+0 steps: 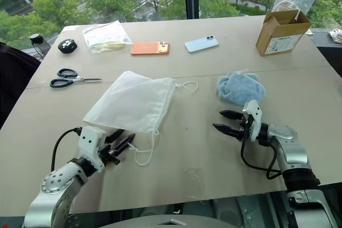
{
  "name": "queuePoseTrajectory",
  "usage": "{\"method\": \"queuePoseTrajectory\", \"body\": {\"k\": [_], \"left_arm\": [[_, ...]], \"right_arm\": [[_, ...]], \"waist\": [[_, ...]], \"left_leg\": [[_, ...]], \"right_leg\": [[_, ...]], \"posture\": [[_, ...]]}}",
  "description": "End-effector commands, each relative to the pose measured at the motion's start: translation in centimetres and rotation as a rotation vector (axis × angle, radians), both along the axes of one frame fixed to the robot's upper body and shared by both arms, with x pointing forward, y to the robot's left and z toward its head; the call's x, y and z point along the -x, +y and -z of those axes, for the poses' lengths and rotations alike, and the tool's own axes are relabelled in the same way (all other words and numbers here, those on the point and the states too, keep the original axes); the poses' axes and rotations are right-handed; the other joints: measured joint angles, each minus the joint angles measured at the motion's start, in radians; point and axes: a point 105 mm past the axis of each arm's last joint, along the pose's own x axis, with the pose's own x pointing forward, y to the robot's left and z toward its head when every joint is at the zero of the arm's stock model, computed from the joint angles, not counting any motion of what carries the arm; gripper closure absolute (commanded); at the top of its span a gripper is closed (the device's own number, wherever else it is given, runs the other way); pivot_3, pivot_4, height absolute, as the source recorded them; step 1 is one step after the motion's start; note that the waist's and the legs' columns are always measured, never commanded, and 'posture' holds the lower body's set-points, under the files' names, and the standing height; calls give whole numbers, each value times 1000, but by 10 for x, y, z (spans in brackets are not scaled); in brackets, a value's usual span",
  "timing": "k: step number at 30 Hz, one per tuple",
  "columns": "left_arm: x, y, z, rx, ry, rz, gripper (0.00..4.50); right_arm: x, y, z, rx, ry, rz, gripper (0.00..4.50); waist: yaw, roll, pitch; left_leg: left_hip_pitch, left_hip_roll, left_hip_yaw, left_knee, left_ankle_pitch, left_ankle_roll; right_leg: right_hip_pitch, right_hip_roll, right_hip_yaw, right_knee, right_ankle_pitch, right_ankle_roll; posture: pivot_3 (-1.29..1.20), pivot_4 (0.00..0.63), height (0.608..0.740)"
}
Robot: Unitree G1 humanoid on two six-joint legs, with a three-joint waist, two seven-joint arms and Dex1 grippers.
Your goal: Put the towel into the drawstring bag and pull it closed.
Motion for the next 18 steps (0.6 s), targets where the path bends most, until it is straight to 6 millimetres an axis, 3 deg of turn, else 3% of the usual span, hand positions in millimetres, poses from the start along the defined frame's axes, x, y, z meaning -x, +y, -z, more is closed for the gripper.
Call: {"method": "queuePoseTrajectory", "body": {"k": [1, 18], "left_arm": [[9, -3, 6, 5, 31, 16, 2404], [13, -2, 11, -9, 65, 54, 2404]], "right_arm": [[-2, -1, -5, 4, -28, -19, 1348], [7, -5, 2, 5, -22, -18, 1348]], "waist": [[0, 0, 0], [1, 0, 0]], "left_leg": [[0, 0, 0, 0, 0, 0], [7, 0, 0, -5, 0, 0]], "right_leg": [[0, 0, 0, 0, 0, 0], [6, 0, 0, -5, 0, 0]], "posture": [[0, 150, 734], [0, 150, 734]]}}
